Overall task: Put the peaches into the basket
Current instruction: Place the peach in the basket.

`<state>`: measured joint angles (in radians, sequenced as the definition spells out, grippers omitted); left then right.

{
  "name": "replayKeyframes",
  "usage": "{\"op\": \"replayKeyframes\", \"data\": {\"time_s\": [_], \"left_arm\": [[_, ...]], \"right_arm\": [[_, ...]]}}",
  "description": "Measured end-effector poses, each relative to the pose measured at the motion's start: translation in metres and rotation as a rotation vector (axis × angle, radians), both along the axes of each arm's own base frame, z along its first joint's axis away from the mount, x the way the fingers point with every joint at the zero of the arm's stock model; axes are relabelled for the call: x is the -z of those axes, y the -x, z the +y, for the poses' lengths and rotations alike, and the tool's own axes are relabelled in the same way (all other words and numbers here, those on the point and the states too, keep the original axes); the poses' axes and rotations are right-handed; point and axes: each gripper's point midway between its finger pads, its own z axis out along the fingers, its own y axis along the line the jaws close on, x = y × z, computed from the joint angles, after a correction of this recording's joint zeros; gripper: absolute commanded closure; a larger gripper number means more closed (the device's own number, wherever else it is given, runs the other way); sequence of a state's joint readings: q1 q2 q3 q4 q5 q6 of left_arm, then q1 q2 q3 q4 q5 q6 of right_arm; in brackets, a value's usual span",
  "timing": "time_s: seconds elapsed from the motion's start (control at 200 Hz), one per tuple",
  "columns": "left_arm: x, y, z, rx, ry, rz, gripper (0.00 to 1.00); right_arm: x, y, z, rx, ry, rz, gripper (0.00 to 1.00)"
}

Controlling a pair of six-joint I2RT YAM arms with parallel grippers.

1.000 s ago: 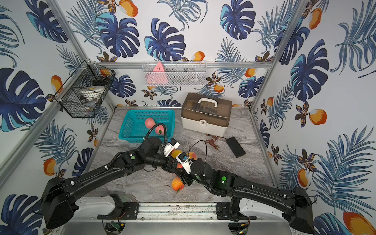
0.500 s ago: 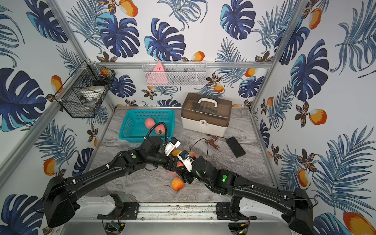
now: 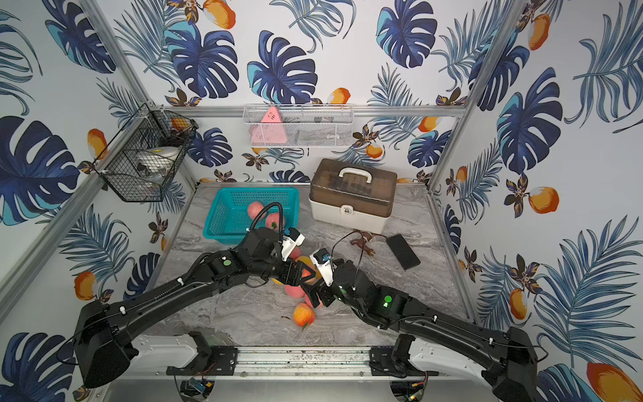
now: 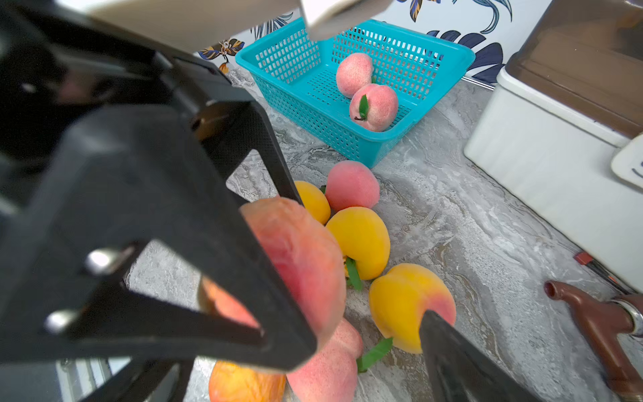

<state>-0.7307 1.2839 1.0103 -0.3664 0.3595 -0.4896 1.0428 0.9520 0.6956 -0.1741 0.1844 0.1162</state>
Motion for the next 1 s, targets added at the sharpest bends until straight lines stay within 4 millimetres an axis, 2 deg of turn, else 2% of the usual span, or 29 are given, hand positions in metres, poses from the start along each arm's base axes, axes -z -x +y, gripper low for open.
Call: {"op": "replayKeyframes", "data": {"time_s": [0.225,0.515,0.686,1.001], "left_arm": [[0.012,-0.041,0.027,-0.118,-0.042,0.01,0.45],[-0.004,-0.096,0.055,-0.224,-0.078,-0.033,0.45],[-0.013,-0.13,0.071,-0.281,-0.115,-0.065,0.45],[-0.013,-0.192,0.106,-0.403,-0.192,-0.094,0.45]], "right_arm": [[0.003,-0.014,-0.004,0.011,-0.012,0.047,0.0],[0.0,-0.035,-0.007,0.027,-0.037,0.096,0.0],[-0.004,-0.055,-0.007,0.05,-0.038,0.125,0.0],[-0.011,-0.092,-0.022,0.103,-0.063,0.175,0.0]]}}
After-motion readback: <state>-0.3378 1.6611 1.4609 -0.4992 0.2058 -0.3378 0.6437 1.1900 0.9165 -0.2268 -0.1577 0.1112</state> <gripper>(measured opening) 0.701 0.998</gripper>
